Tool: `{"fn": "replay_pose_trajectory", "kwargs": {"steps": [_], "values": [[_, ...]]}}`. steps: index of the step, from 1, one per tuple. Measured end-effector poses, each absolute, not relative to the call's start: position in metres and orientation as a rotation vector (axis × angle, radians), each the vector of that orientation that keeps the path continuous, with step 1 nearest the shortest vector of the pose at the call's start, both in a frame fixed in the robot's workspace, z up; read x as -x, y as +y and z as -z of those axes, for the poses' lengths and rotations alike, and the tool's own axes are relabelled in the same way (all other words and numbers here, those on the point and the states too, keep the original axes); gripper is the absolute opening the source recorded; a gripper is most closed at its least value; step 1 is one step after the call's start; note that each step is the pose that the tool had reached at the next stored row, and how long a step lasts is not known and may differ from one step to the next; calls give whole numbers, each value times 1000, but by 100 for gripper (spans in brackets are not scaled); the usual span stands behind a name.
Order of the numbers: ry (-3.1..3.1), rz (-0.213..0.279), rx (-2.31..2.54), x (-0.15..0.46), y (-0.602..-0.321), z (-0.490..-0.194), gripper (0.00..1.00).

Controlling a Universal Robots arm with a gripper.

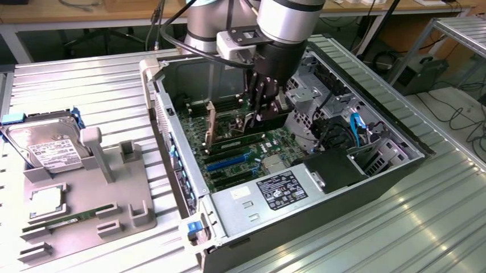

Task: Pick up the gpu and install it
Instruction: 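Insert the gpu into the slot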

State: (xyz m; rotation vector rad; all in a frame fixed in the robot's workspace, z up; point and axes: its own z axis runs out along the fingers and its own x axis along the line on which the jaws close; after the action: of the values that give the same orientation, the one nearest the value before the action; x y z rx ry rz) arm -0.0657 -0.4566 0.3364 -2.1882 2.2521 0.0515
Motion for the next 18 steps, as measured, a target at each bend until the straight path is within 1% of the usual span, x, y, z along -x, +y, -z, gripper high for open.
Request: {"fn": "replay_pose_trajectory", "kwargs": {"steps": [18], "values": [[2252, -52, 2188, 72, -460, -332, 26]]}}
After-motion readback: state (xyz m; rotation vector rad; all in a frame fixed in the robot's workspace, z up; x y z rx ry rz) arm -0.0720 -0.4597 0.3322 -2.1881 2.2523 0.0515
